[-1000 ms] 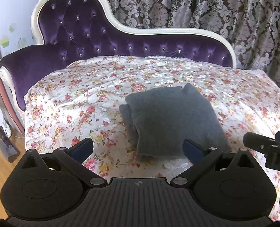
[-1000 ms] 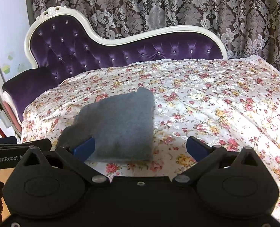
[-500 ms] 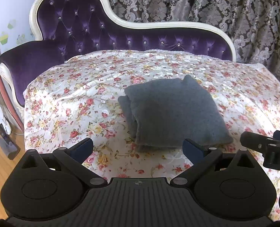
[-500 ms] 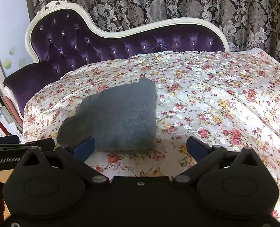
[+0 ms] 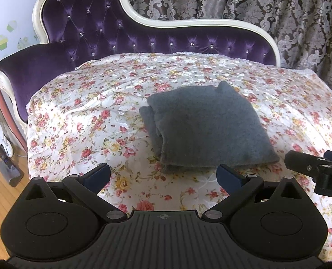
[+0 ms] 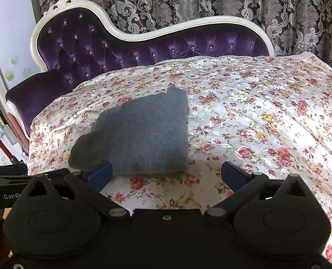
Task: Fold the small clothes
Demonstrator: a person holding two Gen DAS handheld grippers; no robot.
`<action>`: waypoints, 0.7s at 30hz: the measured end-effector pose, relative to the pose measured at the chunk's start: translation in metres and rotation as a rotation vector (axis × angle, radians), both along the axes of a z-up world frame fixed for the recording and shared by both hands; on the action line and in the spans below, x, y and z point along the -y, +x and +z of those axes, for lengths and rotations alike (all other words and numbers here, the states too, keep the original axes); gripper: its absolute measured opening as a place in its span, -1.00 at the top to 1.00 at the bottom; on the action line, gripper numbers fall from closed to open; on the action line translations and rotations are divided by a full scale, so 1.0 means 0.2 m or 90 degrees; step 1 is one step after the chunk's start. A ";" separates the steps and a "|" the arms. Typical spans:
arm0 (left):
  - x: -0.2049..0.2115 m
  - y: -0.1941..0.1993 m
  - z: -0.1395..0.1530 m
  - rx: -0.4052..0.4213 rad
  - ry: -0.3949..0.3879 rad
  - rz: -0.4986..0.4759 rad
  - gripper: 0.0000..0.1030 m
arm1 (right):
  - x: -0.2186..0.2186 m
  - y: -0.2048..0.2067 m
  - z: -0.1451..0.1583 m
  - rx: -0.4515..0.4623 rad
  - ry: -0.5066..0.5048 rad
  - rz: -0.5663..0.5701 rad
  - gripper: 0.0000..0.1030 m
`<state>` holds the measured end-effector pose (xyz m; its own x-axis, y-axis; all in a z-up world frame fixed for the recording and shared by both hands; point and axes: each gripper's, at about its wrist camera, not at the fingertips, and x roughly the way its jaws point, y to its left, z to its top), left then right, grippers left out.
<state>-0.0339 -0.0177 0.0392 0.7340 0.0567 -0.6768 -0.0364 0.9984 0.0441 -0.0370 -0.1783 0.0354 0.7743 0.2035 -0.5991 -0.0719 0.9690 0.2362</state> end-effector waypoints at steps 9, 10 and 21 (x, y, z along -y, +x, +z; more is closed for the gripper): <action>0.00 0.01 -0.02 -0.007 0.000 -0.002 -0.98 | -0.01 0.01 -0.01 -0.004 0.006 0.001 -0.99; 0.00 0.01 -0.02 -0.008 -0.001 -0.003 -0.98 | -0.01 0.01 -0.01 -0.005 0.007 0.001 -0.99; 0.01 0.01 -0.03 -0.013 -0.002 0.000 -0.98 | -0.01 0.01 -0.01 -0.009 0.014 0.004 -0.99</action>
